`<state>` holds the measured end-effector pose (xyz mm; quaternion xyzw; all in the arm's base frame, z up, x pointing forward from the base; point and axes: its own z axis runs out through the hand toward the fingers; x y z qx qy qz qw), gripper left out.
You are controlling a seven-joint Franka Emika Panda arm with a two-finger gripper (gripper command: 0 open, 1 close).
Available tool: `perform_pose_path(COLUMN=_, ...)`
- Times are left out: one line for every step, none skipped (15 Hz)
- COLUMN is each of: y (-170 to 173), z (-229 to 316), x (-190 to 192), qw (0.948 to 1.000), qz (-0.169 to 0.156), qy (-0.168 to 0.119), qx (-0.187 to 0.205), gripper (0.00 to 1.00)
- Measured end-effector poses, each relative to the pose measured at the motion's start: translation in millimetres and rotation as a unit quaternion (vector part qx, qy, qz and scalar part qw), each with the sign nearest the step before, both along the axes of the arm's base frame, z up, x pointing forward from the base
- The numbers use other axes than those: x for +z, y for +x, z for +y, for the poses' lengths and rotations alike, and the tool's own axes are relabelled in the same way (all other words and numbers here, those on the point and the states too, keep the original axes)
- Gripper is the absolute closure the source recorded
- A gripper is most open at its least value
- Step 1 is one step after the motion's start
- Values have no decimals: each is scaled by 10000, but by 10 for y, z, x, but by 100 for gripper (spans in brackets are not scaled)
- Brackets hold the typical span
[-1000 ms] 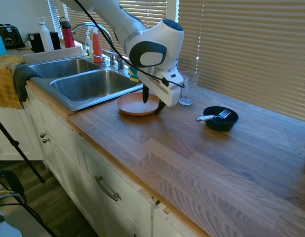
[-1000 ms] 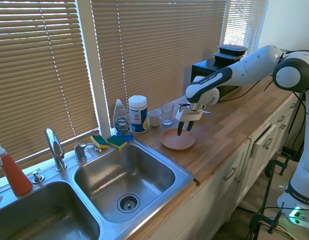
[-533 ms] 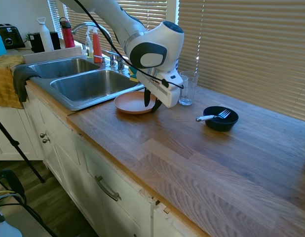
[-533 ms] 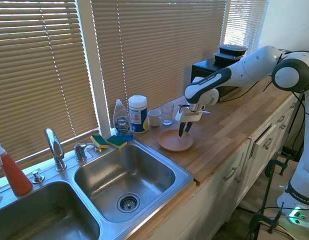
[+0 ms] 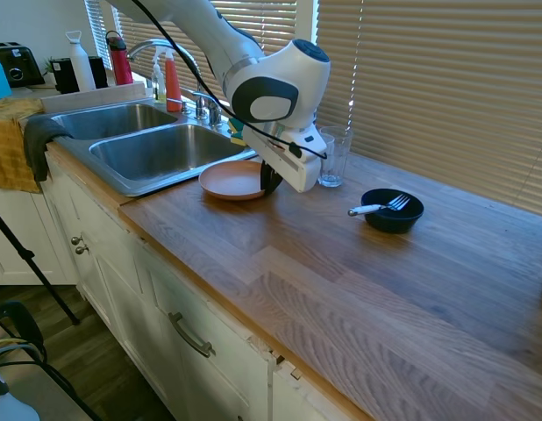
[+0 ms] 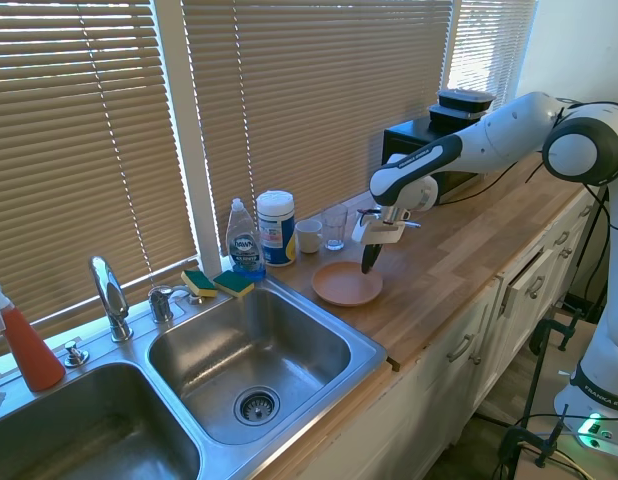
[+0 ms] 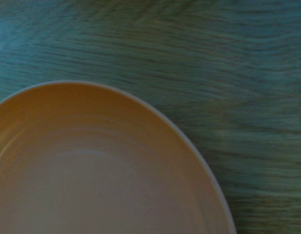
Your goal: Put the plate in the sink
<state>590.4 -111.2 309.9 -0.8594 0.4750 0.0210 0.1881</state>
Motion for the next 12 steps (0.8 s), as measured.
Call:
perform_pose_path(y=5, z=17, x=12, qw=10000, qz=-45, qy=54, qx=56, gripper=100)
perform_pose_path(y=9, z=43, x=36, qw=9998, qz=-88, qy=89, qx=128, gripper=100)
perform_pose_path(y=13, z=82, x=93, qw=9997, qz=-133, qy=99, qx=185, gripper=100)
perform_pose_path(y=17, z=150, x=194, qw=9994, qz=-195, qy=116, qx=252, gripper=100)
perform_pose_path(y=12, z=242, x=313, qw=9990, qz=-256, qy=141, qx=344, gripper=100)
perform_pose_path(y=-8, z=356, x=443, qw=9984, qz=-323, qy=156, qx=432, gripper=100)
perform_pose_path(y=-29, z=502, x=576, qw=9978, qz=-366, qy=173, qx=525, gripper=100)
perform_pose_path(y=-36, z=686, x=714, qw=9972, qz=-406, qy=186, qx=602, gripper=100)
perform_pose_path(y=-36, z=900, x=840, qw=9967, qz=-437, qy=189, qx=659, gripper=100)
perform_pose_path(y=-33, z=1176, x=955, qw=9962, qz=-442, qy=175, qx=732, gripper=100)
perform_pose_path(y=-14, z=1466, x=1051, qw=9957, qz=-438, qy=144, qx=804, gripper=100)
perform_pose_path(y=14, z=1768, x=1132, qw=9953, qz=-433, qy=113, qx=863, gripper=100)
